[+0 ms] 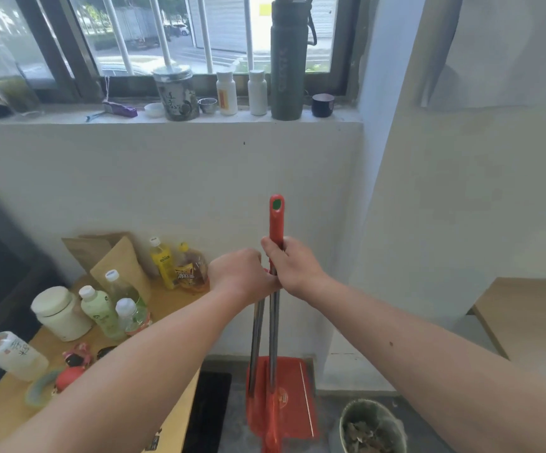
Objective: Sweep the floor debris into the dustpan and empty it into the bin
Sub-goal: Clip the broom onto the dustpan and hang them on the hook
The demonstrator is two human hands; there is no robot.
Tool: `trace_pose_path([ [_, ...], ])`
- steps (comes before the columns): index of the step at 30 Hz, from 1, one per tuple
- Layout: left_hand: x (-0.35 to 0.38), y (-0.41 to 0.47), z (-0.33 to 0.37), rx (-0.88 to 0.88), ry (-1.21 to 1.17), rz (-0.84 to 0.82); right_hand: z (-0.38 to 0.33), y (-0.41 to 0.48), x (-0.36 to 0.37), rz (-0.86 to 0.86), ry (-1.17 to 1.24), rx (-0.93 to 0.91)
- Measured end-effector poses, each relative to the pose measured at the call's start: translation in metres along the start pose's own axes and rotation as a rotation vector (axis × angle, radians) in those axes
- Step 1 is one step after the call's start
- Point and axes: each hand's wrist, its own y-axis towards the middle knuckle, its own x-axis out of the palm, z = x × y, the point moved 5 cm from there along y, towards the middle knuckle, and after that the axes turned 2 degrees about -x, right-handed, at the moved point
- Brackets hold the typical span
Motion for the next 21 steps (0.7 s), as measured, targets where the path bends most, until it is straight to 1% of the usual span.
trace_pose_path([
  [2,0.006,0.017,0.009,0.004,0.029,-0.015,0.014,0.018,-0.005,-0.016,0.006,0.024],
  [8,0.037,0.053,0.018,-0.061,0.036,-0.134,0.06,0.064,0.001,-0.149,0.059,0.114],
  [12,0.055,0.076,0.019,-0.064,0.025,-0.163,0.081,0.085,0.008,-0.17,0.03,0.157],
  [17,0.069,0.104,0.018,-0.06,0.012,-0.188,0.091,0.113,0.008,-0.21,0.038,0.204],
  [21,0.085,0.124,0.013,-0.046,-0.029,-0.243,0.103,0.129,0.015,-0.228,0.008,0.244],
])
